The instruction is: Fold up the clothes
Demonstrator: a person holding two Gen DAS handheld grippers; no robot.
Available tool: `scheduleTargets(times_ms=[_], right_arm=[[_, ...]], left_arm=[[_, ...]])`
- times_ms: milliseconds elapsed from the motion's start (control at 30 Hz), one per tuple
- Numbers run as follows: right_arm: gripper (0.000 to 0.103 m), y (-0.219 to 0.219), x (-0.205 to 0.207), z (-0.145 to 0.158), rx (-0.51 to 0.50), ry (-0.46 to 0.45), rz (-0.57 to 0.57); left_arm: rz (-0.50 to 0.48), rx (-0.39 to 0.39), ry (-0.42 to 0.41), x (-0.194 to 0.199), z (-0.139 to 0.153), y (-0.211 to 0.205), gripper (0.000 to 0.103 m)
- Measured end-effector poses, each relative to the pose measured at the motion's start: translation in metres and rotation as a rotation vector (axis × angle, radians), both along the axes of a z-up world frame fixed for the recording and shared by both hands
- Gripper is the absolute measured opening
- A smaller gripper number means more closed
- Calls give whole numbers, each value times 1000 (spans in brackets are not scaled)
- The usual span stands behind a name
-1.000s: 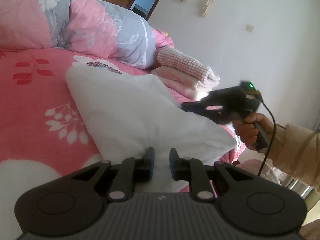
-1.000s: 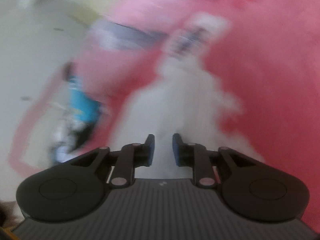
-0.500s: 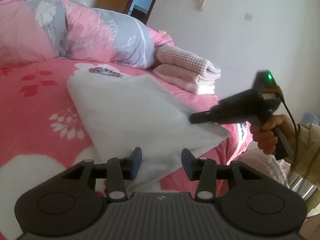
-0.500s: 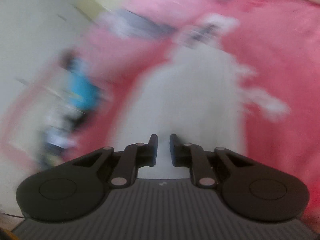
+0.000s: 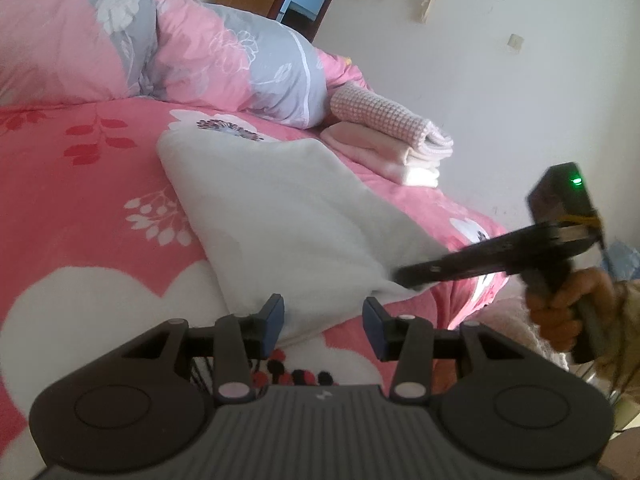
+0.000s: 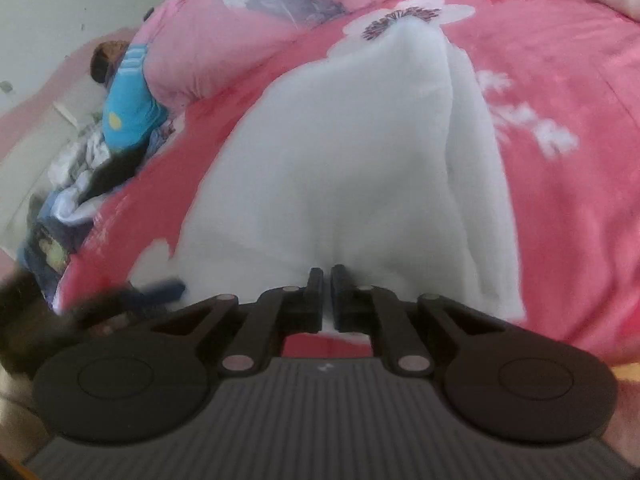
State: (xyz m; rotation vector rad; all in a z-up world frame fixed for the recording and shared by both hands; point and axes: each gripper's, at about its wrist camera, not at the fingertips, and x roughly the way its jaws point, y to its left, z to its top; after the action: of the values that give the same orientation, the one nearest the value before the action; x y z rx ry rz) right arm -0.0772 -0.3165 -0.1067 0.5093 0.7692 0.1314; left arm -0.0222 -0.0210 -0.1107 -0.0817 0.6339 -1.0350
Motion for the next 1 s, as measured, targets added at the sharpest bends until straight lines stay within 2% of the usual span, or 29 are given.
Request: scheduleTargets(times_ms=[100,167,267,367,467,600,733,833,900,933,1000], right_arm=[[5,4,-11,20,-76,25,-27],[7,16,-13,36,-138,-12,-7],[7,35,5,47,-119,-95,68],[7,57,33,31,-135,-105,127],[6,62,35,6,-144,-63,139],[7,61,19,18,-165,-10,135],[9,80,8,47,-202,-127,184],[9,91,25,46,-184,-182,212],[9,94,37,31,-152,-158,238],[9,96,42,20,-141,-116,247],[9,94,35,7,-127,-93,243]], left_arm=[[-3,2,4,-1,0,2,45],[0,3,7,-3,0,4,45],[6,5,13,-5,0,5,45],[9,-3,27,-5,-2,8,44],[5,-7,35,-4,-4,12,43],[0,-13,43,-3,-4,14,43],[5,-9,48,-5,-3,17,43],[17,6,46,-10,-2,23,43],[42,10,43,-11,0,33,43],[56,10,42,-11,0,38,43],[84,1,52,-9,2,49,43]])
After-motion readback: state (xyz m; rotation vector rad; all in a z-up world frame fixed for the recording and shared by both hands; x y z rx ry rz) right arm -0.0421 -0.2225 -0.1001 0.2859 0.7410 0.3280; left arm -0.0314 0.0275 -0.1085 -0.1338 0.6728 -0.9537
